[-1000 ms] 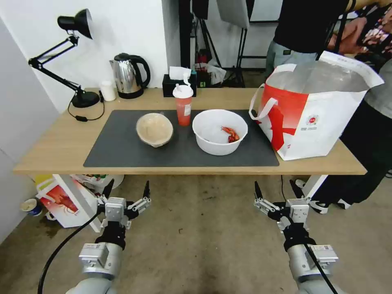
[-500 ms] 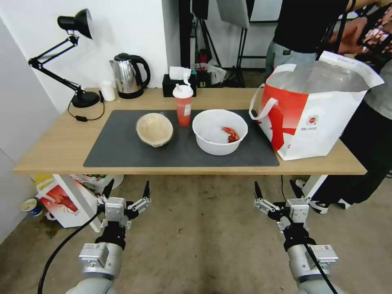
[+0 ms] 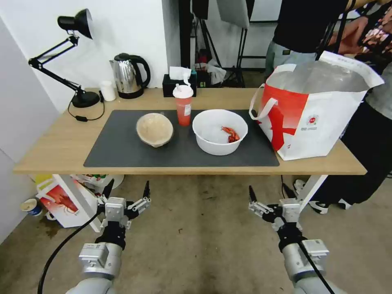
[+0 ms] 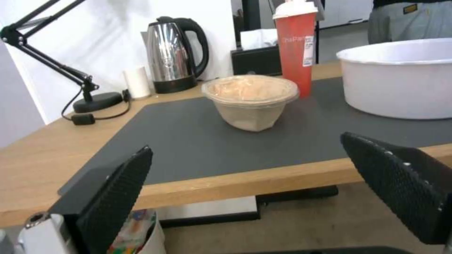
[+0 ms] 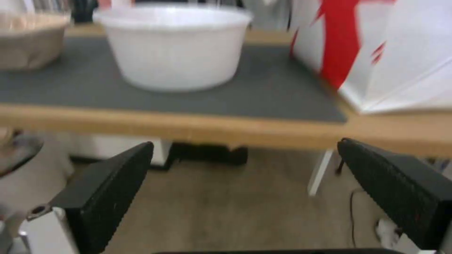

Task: Pick up the trash from the table and place it into the takeout bag.

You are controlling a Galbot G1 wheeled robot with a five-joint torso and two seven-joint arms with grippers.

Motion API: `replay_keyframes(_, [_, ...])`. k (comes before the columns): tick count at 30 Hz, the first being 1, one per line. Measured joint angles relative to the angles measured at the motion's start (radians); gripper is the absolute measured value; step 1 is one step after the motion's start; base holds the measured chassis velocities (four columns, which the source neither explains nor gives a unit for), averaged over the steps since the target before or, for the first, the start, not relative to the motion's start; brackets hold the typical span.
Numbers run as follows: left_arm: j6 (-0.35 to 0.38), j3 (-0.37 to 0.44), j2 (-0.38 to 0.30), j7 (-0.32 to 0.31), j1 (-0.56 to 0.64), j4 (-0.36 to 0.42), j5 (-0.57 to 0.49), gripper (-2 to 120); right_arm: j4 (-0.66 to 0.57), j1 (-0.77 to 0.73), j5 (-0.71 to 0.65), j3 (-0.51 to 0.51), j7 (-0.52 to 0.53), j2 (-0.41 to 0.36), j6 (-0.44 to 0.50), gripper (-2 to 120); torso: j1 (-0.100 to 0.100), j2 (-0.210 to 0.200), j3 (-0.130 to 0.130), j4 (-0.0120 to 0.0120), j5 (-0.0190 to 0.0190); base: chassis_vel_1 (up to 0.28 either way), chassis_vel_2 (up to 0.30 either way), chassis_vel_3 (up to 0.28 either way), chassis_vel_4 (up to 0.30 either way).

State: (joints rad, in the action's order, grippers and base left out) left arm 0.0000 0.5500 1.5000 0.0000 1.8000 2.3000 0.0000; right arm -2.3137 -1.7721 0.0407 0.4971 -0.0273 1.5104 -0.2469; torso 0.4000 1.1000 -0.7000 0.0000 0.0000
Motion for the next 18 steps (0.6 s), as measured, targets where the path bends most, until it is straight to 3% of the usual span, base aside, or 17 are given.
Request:
replay_keyframes(7, [0.000,0.000,0.000,0.000,0.000,0.000,0.000,100,-0.041,0.008,0.017,-0.013,-0.024,-0.009,-0.113,100,0.000,0.000,0.000,0.0000,0.0000,0.000,0.000,0.000,0.000])
replay_keyframes(11, [0.000,0.000,0.000,0.000,0.000,0.000,0.000,100,-0.094,0.017,0.038,-0.026,-0.053,-0.024,-0.238,100,0.000,0.000,0.000,0.0000,-0.0001,0.000,0.000,0.000,0.000])
replay_keyframes(18, [0.000,0.000,0.000,0.000,0.000,0.000,0.000,100,-0.099,0.018,0.040,-0.027,-0.057,-0.025,-0.252,100,0.000,0.000,0.000,0.0000,0.0000,0.000,0.000,0.000,0.000])
